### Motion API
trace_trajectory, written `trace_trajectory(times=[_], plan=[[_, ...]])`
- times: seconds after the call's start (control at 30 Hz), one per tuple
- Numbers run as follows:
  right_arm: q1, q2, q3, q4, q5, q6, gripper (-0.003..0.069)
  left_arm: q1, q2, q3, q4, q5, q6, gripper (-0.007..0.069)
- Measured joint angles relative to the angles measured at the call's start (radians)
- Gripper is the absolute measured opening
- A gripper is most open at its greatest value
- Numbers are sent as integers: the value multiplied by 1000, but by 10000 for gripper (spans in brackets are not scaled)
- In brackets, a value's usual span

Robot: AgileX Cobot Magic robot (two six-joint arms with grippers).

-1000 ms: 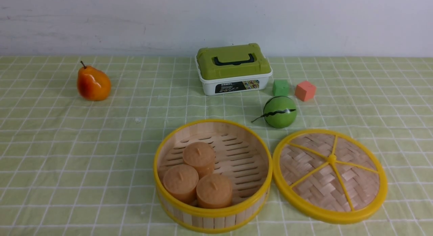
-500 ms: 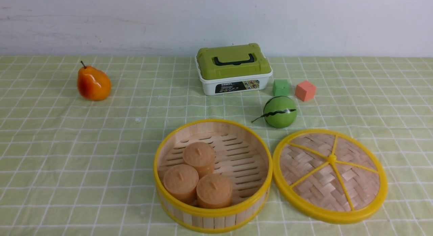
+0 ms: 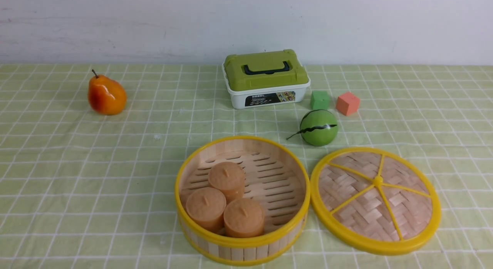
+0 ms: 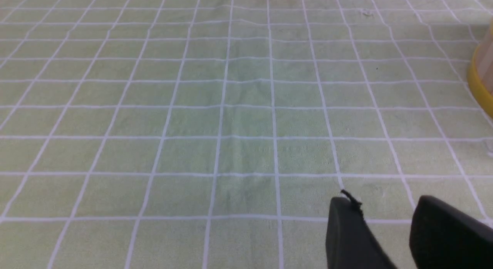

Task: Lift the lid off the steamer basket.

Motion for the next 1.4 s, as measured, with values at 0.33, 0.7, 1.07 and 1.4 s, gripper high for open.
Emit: trace_trajectory(times=[0.33,0.7,1.07,1.4], plan=[[-2,-3,-6,-24,162,36,27,0,0,0,0,0,0,239],[-2,-3,-8,-24,173,36,42,0,0,0,0,0,0,239],[-2,-3,-8,-24,174,36,57,0,0,0,0,0,0,239],[-2,-3,-8,-24,175,36,74,0,0,0,0,0,0,239]])
